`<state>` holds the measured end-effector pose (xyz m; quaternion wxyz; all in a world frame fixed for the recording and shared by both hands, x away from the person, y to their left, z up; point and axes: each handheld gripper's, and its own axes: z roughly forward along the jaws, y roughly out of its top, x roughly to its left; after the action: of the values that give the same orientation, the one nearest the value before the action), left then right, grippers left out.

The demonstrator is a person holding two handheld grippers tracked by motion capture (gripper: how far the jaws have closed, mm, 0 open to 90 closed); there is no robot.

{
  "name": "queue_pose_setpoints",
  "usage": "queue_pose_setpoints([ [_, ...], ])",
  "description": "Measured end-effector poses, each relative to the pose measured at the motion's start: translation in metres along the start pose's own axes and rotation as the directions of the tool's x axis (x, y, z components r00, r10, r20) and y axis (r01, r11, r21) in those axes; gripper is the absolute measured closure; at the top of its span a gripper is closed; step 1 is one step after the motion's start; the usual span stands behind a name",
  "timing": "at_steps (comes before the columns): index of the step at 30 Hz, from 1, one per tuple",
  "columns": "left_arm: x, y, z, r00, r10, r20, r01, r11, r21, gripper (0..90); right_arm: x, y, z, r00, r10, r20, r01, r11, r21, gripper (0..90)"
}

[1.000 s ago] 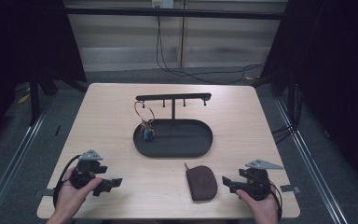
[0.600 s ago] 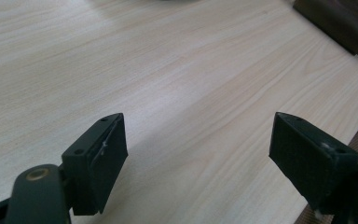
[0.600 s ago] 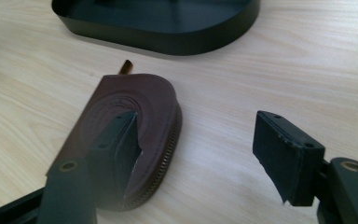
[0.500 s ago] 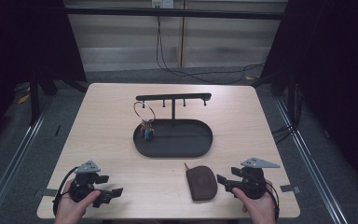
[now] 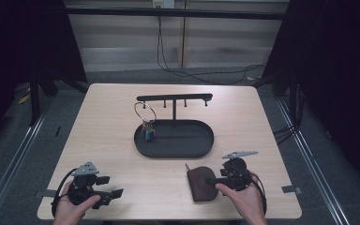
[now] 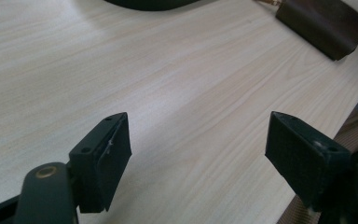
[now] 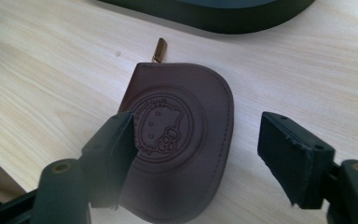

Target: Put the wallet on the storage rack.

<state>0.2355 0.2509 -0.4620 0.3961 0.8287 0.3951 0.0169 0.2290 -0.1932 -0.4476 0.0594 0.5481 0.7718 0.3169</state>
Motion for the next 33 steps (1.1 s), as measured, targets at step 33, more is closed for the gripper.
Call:
queue_pose_setpoints([
  [33,0.002,0.000,0.005,0.9998,0.001,-0.019,0.000,0.9997,0.024,19.6,-0.014,0.027,0.044,0.9779,0.202,-0.053,-0.164,0.899,0.405,29.9],
])
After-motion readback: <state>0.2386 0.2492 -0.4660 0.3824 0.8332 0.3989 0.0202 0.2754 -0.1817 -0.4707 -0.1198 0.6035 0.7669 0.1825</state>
